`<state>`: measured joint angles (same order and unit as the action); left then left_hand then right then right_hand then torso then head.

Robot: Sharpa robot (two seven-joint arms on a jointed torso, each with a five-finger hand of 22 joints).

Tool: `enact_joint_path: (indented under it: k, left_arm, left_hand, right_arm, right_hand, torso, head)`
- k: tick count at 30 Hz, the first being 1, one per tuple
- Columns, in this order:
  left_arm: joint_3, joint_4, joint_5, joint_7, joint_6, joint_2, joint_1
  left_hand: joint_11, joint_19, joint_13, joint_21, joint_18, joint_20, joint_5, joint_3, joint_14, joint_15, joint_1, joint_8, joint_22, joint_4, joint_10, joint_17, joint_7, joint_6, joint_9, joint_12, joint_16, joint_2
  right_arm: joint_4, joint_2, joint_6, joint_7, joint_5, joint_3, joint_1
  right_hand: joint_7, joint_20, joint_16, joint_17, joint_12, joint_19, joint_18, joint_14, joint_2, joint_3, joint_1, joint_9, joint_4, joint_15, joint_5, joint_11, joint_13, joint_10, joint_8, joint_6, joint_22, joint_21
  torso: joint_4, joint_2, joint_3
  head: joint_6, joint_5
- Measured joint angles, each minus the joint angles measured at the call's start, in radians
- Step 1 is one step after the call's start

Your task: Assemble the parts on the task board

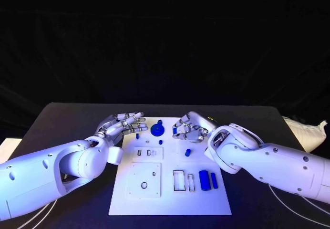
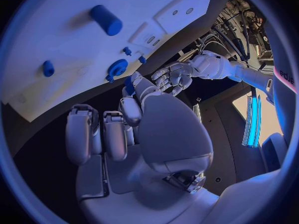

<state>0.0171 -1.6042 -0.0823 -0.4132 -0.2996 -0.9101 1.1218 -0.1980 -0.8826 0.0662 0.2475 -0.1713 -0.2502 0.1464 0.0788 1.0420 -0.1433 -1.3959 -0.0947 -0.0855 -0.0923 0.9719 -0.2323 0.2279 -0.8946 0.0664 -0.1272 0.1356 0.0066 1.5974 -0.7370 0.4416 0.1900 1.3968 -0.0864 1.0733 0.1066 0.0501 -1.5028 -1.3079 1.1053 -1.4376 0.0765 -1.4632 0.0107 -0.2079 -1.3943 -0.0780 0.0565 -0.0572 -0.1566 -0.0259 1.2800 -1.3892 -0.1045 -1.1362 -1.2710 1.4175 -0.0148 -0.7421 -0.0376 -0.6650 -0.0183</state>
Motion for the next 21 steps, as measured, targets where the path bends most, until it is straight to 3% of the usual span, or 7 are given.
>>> enact_joint_path:
  k: [5,10,21]
  left_arm:
    - [0.0,0.008,-0.004,0.0,0.001,0.01,0.0]
    - [0.0,0.018,-0.007,0.0,0.001,0.014,-0.001]
    - [0.0,0.023,-0.011,-0.001,0.0,0.018,-0.001]
  left_hand:
    - [0.0,0.0,0.0,0.0,0.0,0.0,0.0,0.0,0.0,0.0,0.0,0.0,0.0,0.0,0.0,0.0,0.0,0.0,0.0,0.0,0.0,0.0]
    - [0.0,0.0,0.0,0.0,0.0,0.0,0.0,0.0,0.0,0.0,0.0,0.0,0.0,0.0,0.0,0.0,0.0,0.0,0.0,0.0,0.0,0.0]
    - [0.004,0.0,0.0,0.0,0.0,0.0,0.0,0.0,0.0,0.0,0.0,0.0,0.0,0.005,-0.004,0.001,0.0,0.0,0.0,0.0,0.0,0.0]
  right_arm:
    - [-0.013,0.059,-0.008,0.051,0.034,0.014,-0.003]
    - [-0.046,0.118,-0.022,0.087,0.054,0.023,-0.024]
    - [-0.081,0.179,-0.046,0.125,0.096,0.029,-0.055]
  right_hand:
    - [0.0,0.0,0.0,0.0,0.0,0.0,0.0,0.0,0.0,-0.001,0.0,0.0,-0.001,0.0,0.0,0.0,0.0,0.0,0.003,0.0,0.002,0.0]
    - [-0.002,0.0,0.0,0.0,0.0,0.0,0.0,0.0,0.0,-0.004,0.0,0.0,-0.004,0.0,-0.006,0.0,-0.001,0.0,0.008,0.002,0.002,0.0]
    - [-0.002,0.0,0.0,0.0,0.0,0.0,0.0,0.0,0.0,-0.007,-0.001,0.0,-0.002,0.0,-0.01,0.0,-0.003,0.0,0.009,0.002,0.002,0.0]
  torso:
    - [-0.0023,0.007,-0.0038]
    - [-0.0016,0.011,-0.007]
    - [-0.0034,0.014,-0.0104]
  head:
    - [-0.007,0.013]
    - [-0.013,0.027]
    - [-0.023,0.044]
